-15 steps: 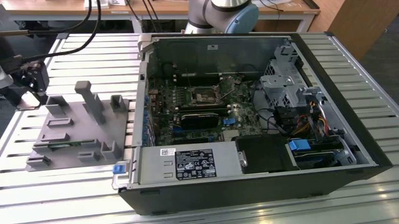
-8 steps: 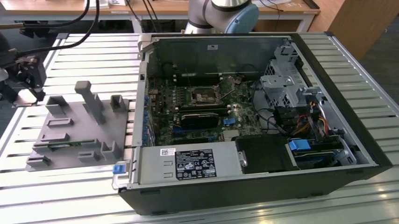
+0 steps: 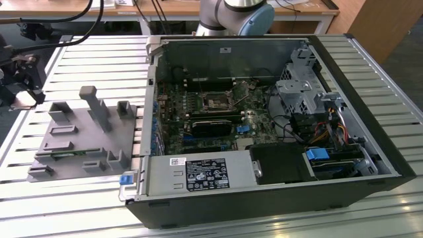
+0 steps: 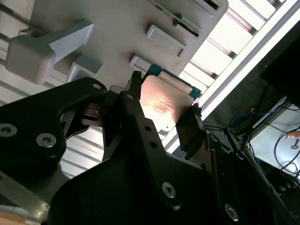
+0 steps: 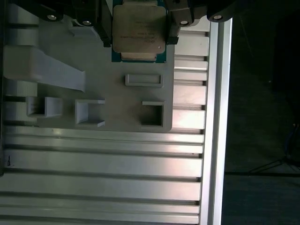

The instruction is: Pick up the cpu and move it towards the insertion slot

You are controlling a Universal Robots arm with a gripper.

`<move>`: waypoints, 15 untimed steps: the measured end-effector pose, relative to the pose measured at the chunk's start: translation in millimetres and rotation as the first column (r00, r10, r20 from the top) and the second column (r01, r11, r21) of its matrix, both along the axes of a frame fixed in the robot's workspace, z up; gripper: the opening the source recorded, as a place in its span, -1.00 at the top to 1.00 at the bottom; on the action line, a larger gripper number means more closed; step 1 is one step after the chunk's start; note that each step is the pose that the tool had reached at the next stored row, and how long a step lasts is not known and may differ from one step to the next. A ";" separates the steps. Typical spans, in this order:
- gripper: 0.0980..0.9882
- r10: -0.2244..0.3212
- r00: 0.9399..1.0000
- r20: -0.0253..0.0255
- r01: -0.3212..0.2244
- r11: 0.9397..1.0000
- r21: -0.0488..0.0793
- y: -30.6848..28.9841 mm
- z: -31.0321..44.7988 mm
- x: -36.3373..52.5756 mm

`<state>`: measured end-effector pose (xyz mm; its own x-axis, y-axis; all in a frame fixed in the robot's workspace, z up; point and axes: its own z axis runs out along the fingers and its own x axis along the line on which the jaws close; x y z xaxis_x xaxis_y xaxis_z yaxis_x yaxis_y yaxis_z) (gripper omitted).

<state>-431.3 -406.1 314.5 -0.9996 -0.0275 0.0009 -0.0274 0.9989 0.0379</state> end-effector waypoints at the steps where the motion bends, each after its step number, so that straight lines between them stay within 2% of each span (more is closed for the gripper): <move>1: 0.00 0.000 1.000 0.000 0.000 1.000 0.000 0.0 1.2 0.0; 15: 0.00 0.000 1.000 0.000 0.000 1.000 0.000 0.0 15.9 0.0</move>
<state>-431.3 -406.0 330.4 -0.9996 -0.0275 0.0009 -0.0274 0.9989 0.0379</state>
